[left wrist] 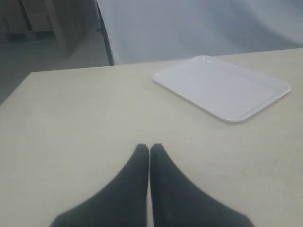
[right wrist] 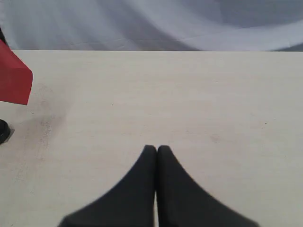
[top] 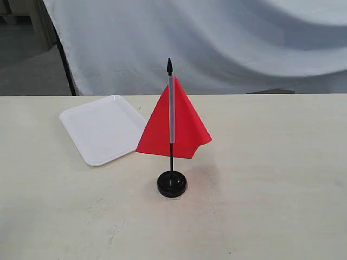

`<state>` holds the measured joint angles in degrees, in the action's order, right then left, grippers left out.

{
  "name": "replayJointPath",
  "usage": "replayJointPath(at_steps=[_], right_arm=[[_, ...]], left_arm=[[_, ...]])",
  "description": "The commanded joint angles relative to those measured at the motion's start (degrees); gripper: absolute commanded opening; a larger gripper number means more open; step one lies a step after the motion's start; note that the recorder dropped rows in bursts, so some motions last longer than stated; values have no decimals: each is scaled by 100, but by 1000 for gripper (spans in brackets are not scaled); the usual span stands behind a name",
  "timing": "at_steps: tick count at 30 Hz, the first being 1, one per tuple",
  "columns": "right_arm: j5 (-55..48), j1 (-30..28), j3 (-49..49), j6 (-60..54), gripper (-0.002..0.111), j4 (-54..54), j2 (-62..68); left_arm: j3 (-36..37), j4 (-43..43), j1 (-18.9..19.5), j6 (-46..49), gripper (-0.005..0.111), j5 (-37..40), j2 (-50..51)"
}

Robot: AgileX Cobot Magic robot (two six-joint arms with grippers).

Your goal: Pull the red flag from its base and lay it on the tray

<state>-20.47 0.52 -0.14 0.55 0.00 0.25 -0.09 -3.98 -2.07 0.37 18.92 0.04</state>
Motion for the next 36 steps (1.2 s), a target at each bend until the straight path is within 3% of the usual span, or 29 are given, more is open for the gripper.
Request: replayJointPath(at_steps=[1, 16, 27, 32, 36], right_arm=[[65, 18, 14, 18, 0, 0, -25], [439, 18, 14, 7, 0, -49, -25], [4397, 18, 14, 36, 0, -40, -25], [5033, 18, 14, 1582, 0, 0, -25], [4299, 18, 14, 3676, 0, -64, -25]], left_arm=[[9, -28, 12, -37, 1, -73, -4], [9, -28, 12, -37, 1, -73, -4], [9, -28, 12, -37, 1, -73, -4], [9, -28, 12, -37, 1, -73, -4], [9, -28, 12, -37, 1, -73, -4]])
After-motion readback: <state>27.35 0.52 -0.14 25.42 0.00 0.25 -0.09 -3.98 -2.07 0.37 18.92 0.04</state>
